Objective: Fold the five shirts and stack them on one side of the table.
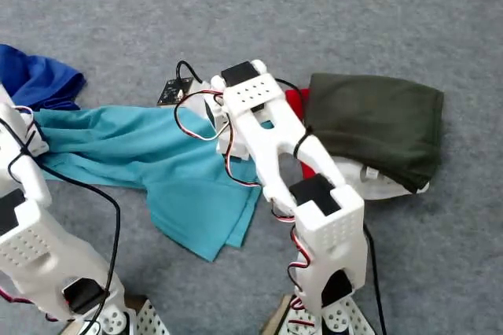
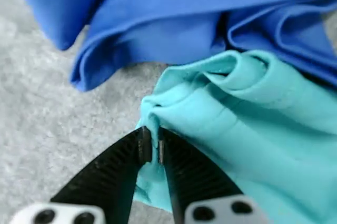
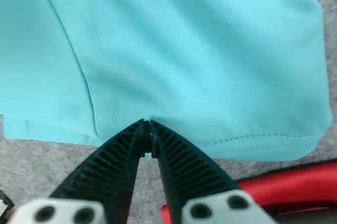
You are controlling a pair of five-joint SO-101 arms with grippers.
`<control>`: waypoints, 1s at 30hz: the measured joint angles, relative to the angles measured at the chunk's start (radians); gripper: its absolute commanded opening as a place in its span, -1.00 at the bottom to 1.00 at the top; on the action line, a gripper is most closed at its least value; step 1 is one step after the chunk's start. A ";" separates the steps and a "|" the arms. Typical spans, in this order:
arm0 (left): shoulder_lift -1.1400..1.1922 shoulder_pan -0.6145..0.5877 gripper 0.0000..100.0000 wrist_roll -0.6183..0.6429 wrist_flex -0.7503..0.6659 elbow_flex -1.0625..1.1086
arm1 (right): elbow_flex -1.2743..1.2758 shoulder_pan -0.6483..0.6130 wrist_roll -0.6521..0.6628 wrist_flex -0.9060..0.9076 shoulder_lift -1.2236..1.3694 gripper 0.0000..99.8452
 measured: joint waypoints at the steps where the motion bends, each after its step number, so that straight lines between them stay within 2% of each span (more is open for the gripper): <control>1: 0.002 -0.003 -0.96 0.000 0.017 -0.009 | 0.000 0.000 0.000 0.000 0.000 -0.99; 8: -0.018 -0.020 -0.96 0.003 0.129 -0.031 | 0.000 0.000 0.000 0.000 0.002 -0.99; 14: -0.101 -0.023 -0.96 0.003 0.160 -0.031 | 0.000 0.000 0.011 0.000 0.003 -0.99; 20: -0.083 -0.023 -0.96 0.003 0.021 0.066 | 0.000 0.000 0.011 0.000 0.003 -0.99; 23: -0.068 -0.023 -0.95 -0.014 0.011 0.071 | 0.000 0.000 0.011 0.000 0.003 -0.99; 28: -0.063 -0.025 -0.73 -0.052 0.044 0.061 | 0.000 0.008 0.011 0.000 0.003 -0.99; 30: -0.063 -0.035 -0.72 -0.052 0.089 0.029 | -0.011 0.028 0.011 0.000 0.003 -0.99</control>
